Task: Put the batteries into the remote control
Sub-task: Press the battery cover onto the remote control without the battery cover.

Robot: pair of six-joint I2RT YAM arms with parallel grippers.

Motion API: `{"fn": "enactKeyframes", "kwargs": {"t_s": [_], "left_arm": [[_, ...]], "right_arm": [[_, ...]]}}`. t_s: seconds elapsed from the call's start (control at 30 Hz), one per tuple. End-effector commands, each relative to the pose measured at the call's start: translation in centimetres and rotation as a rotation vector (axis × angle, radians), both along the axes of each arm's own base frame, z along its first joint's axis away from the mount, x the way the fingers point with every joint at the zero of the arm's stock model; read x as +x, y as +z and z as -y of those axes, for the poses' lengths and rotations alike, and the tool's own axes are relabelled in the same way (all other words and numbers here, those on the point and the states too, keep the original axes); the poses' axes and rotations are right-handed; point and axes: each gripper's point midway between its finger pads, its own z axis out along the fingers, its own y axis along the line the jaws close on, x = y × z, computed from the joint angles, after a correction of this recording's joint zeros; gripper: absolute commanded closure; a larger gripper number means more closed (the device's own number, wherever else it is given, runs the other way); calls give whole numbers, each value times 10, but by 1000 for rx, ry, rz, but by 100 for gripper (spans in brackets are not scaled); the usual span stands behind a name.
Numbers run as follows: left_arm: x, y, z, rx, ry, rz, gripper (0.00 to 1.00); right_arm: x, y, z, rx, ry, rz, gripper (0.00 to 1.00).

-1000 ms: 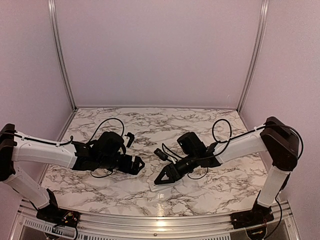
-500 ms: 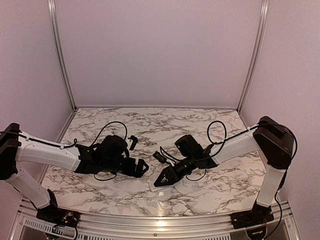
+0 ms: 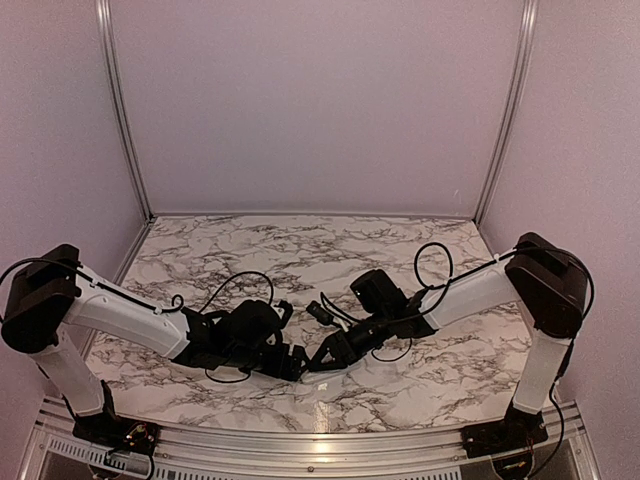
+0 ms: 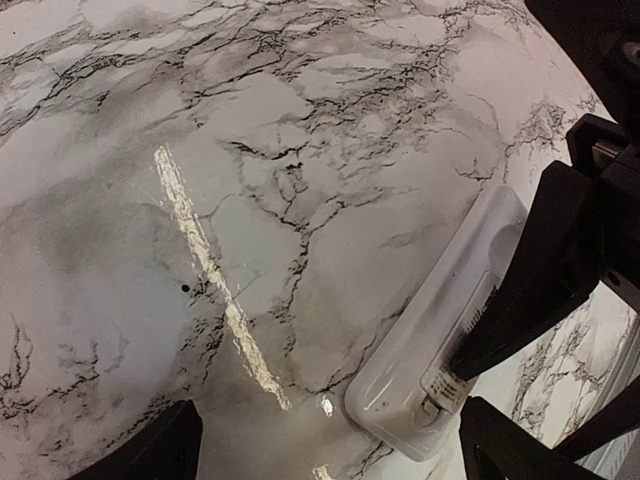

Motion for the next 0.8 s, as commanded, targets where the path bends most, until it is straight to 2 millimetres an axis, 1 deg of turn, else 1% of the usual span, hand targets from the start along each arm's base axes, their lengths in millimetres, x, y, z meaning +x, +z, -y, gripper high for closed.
{"fn": "enactKeyframes", "kwargs": {"t_s": [0.0, 0.2, 0.43, 0.63, 0.77], "left_arm": [[7, 10, 11, -27, 26, 12, 7], [4, 5, 18, -12, 8, 5, 8], [5, -3, 15, 39, 12, 3, 8], [3, -18, 7, 128, 11, -14, 9], [1, -24, -1, 170, 19, -22, 10]], "right_arm": [[-6, -25, 13, -78, -22, -54, 55], [-7, -26, 14, -76, -19, -56, 55], [-6, -25, 15, -75, -20, -56, 55], [-6, -28, 17, -81, -21, -60, 55], [-6, -29, 18, -84, -21, -64, 55]]}}
